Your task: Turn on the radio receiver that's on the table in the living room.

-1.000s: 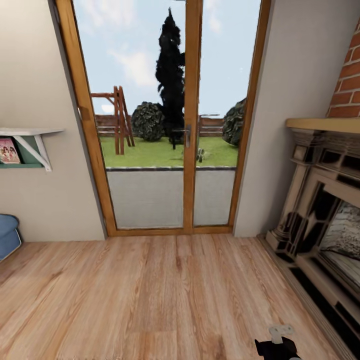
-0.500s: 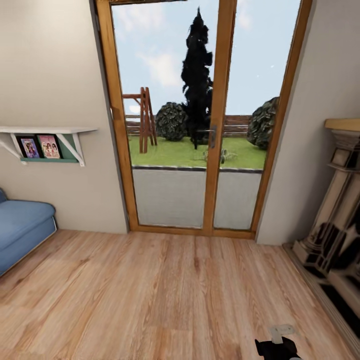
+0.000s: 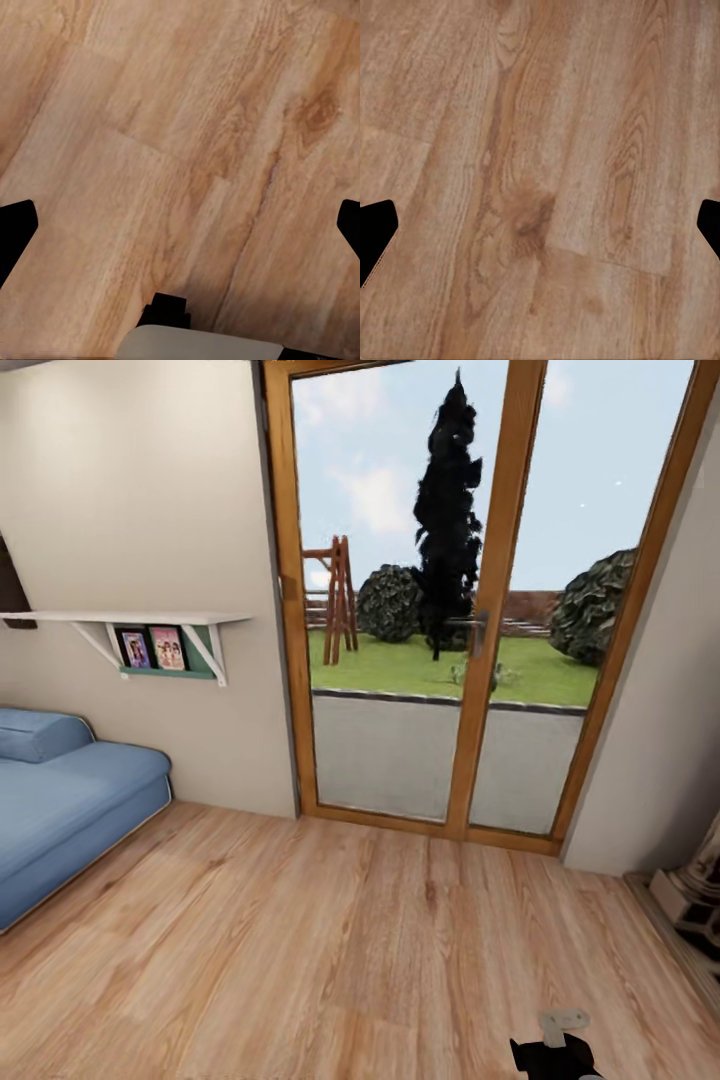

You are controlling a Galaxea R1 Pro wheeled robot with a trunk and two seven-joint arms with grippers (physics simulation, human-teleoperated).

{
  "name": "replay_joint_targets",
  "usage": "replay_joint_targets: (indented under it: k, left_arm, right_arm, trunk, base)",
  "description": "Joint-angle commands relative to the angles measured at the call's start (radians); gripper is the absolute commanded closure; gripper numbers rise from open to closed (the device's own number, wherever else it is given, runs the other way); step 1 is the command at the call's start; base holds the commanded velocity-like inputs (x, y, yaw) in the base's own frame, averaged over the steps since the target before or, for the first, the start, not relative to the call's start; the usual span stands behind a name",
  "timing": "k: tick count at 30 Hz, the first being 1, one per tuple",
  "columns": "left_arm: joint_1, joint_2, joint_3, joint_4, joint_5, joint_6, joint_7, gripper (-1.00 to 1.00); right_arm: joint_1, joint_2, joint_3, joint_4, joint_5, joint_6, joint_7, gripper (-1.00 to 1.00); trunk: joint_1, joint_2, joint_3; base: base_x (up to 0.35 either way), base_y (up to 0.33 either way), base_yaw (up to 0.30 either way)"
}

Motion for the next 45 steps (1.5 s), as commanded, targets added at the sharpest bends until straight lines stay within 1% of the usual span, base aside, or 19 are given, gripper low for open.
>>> replay_joint_targets:
  k: [1, 9, 45]
  left_arm:
    - [0.0, 0.0, 0.0, 0.0, 0.0, -0.001, 0.0, -1.0]
    - [0.0, 0.0, -0.002, 0.019, -0.004, -0.003, 0.0, -1.0]
    - [0.0, 0.0, -0.004, 0.028, -0.005, -0.003, 0.001, -1.0]
  right_arm:
    - [0.0, 0.0, 0.0, 0.0, 0.0, 0.0, 0.0, -1.0]
    - [0.0, 0.0, 0.0, 0.0, 0.0, 0.0, 0.0, -1.0]
    - [0.0, 0.0, -0.001, 0.0, 0.002, -0.001, -0.002, -1.0]
  trunk:
    - [0.0, 0.0, 0.0]
    - [0.0, 0.0, 0.0]
    - [0.0, 0.0, 0.0]
  base:
    - [0.0, 0.0, 0.3]
    - [0.0, 0.0, 0.3]
    - [0.0, 0.0, 0.3]
